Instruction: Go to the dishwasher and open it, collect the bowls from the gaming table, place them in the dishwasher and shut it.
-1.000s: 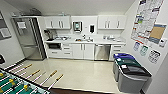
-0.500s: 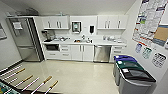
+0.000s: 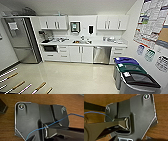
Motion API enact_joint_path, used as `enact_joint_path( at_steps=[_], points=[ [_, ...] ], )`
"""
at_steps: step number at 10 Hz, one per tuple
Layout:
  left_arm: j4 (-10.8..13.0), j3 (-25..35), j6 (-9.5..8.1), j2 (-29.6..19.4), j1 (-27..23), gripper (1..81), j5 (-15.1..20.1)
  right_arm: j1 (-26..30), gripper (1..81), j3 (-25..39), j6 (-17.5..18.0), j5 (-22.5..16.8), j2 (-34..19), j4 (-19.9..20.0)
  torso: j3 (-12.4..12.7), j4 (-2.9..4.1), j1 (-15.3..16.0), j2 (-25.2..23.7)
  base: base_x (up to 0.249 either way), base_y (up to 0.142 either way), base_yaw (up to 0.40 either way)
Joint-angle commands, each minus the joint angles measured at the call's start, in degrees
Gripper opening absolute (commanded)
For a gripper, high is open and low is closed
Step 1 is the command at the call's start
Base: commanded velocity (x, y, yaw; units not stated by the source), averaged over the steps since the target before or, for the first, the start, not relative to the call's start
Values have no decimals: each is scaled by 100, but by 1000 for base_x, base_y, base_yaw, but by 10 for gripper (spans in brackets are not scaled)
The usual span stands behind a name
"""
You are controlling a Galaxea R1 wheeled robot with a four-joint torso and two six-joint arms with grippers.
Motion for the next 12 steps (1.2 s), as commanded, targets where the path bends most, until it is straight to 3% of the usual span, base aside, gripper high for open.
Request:
enact_joint_path(
  at_steps=[1, 12],
  points=[
    [26, 42, 2, -78, -251, 811, 315, 244, 811, 62, -13, -341, -128, -28, 0, 0, 0, 0, 230, -63, 0],
    [26, 42, 2, -52, -251, 811, 315, 226, 811, 53, -13, -341, -128, -36, 0, 0, 0, 0, 230, -6, 0]
  ],
)
